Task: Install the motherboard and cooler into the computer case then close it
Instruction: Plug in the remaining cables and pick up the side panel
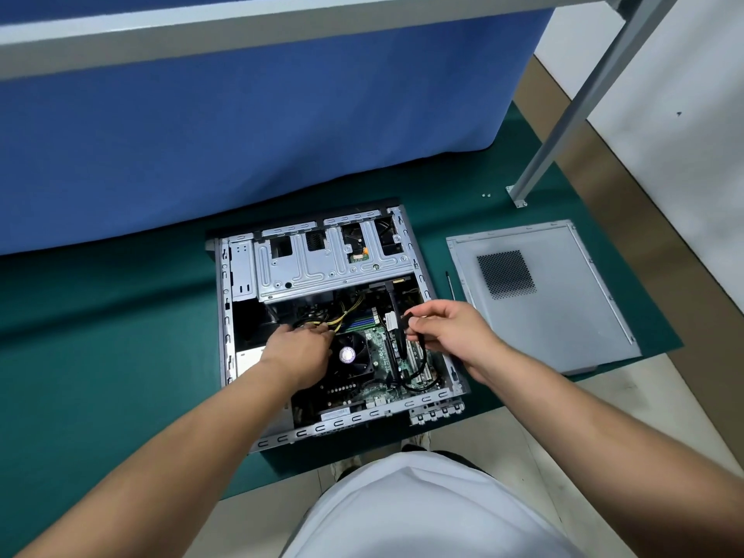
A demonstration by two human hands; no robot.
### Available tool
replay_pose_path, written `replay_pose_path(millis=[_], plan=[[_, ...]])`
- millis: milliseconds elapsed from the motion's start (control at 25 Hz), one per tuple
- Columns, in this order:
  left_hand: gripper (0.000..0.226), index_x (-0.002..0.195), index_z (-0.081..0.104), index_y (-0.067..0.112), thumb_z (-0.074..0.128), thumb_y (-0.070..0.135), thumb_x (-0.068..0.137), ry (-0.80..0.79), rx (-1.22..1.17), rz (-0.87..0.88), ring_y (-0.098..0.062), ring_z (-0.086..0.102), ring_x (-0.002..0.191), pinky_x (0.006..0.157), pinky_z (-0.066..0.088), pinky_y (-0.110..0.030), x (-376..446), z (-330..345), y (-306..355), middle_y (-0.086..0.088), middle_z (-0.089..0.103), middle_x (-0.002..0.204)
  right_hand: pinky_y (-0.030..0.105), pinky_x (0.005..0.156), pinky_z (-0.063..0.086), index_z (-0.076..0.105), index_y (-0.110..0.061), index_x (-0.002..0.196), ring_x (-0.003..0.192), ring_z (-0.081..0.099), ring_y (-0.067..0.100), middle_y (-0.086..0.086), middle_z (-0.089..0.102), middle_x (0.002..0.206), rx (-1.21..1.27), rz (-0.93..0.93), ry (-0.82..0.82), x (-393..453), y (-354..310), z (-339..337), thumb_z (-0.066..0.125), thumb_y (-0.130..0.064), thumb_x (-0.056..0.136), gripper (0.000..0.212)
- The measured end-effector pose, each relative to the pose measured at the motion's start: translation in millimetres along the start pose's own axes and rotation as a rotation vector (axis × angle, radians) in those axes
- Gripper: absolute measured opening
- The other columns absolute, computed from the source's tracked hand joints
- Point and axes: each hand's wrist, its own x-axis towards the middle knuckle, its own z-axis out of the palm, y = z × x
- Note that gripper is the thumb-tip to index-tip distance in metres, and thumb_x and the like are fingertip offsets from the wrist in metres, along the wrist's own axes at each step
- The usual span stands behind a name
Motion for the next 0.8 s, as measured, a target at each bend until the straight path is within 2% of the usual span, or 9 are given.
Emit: replay_pose_path(millis=[80,120,280,320,400,480,600,720,800], plan=[[0.036,0.137,0.056,0.027,0.043,0.036,0.105,0.108,-0.161,-0.002,-0.021,0.051,0.137,0.108,0.041,-0.038,-3,-12,11,0.004,0.059,0.145,0.031,0.081,0.058,0.071,-0.016,0.109,0.090,0.077,0.013,0.000,0.080,0.092,0.000,0.008,0.021,1,2,-1,0.072,-0.010,0.094,0.016],[0.033,0.133,0.060,0.027,0.047,0.037,0.104,0.158,-0.325,0.001,-0.021,0.058,0.128,0.103,0.046,-0.037,-6,-18,21,0.004,0.064,0.137,0.031,0.081,0.059,0.071,-0.016,0.109,0.090,0.077,0.013,0.000,0.080,0.092,-0.001,0.005,0.034,2,2,-1,0.072,-0.010,0.094,0.016],[0.018,0.114,0.073,0.025,0.061,0.030,0.102,0.195,-1.256,-0.075,-0.006,0.069,0.087,0.079,0.055,-0.021,-11,-39,77,0.014,0.075,0.098,0.030,0.073,0.058,0.071,-0.016,0.106,0.089,0.077,0.014,0.000,0.080,0.090,-0.010,-0.014,0.081,5,7,0,0.076,-0.015,0.092,0.015],[0.014,0.108,0.074,0.019,0.062,0.024,0.102,0.181,-1.453,-0.131,-0.007,0.070,0.080,0.072,0.055,-0.019,-11,-42,89,0.010,0.077,0.091,0.031,0.071,0.059,0.071,-0.017,0.104,0.089,0.077,0.014,0.000,0.080,0.089,-0.007,-0.020,0.092,5,8,0,0.077,-0.016,0.091,0.014],[0.015,0.107,0.073,0.006,0.062,0.015,0.102,0.136,-1.752,-0.250,-0.013,0.070,0.079,0.071,0.057,-0.022,-8,-42,106,-0.006,0.078,0.095,0.032,0.070,0.061,0.072,-0.020,0.100,0.089,0.077,0.015,0.001,0.079,0.088,-0.004,-0.037,0.109,5,9,-1,0.079,-0.017,0.089,0.013],[0.020,0.111,0.070,-0.002,0.062,0.014,0.102,0.081,-1.911,-0.309,-0.015,0.067,0.079,0.073,0.057,-0.027,-6,-41,113,-0.013,0.074,0.095,0.033,0.071,0.063,0.072,-0.022,0.099,0.085,0.077,0.017,0.003,0.079,0.088,-0.022,-0.062,0.116,5,10,-3,0.080,-0.017,0.088,0.014],[0.019,0.110,0.071,-0.003,0.064,0.012,0.101,0.045,-2.021,-0.379,-0.015,0.062,0.075,0.069,0.055,-0.027,1,-41,115,-0.010,0.069,0.089,0.030,0.071,0.063,0.071,-0.026,0.102,0.081,0.076,0.015,0.004,0.077,0.089,-0.110,-0.156,0.105,3,12,-6,0.071,-0.011,0.093,0.017],[0.011,0.096,0.073,0.001,0.066,0.010,0.098,0.067,-2.025,-0.413,-0.015,0.059,0.068,0.066,0.052,-0.028,7,-44,113,-0.007,0.066,0.076,0.019,0.079,0.055,0.070,-0.028,0.111,0.085,0.069,0.004,-0.012,0.069,0.103,-0.563,-0.482,0.092,-3,14,-17,0.068,-0.010,0.094,0.025],[0.011,0.093,0.073,0.002,0.067,0.010,0.098,0.083,-2.009,-0.428,-0.015,0.058,0.067,0.066,0.051,-0.028,11,-44,114,-0.005,0.066,0.074,0.021,0.085,0.052,0.070,-0.023,0.117,0.095,0.064,0.006,-0.011,0.062,0.115,-0.869,-0.695,0.106,-3,14,-22,0.067,-0.015,0.095,0.024]])
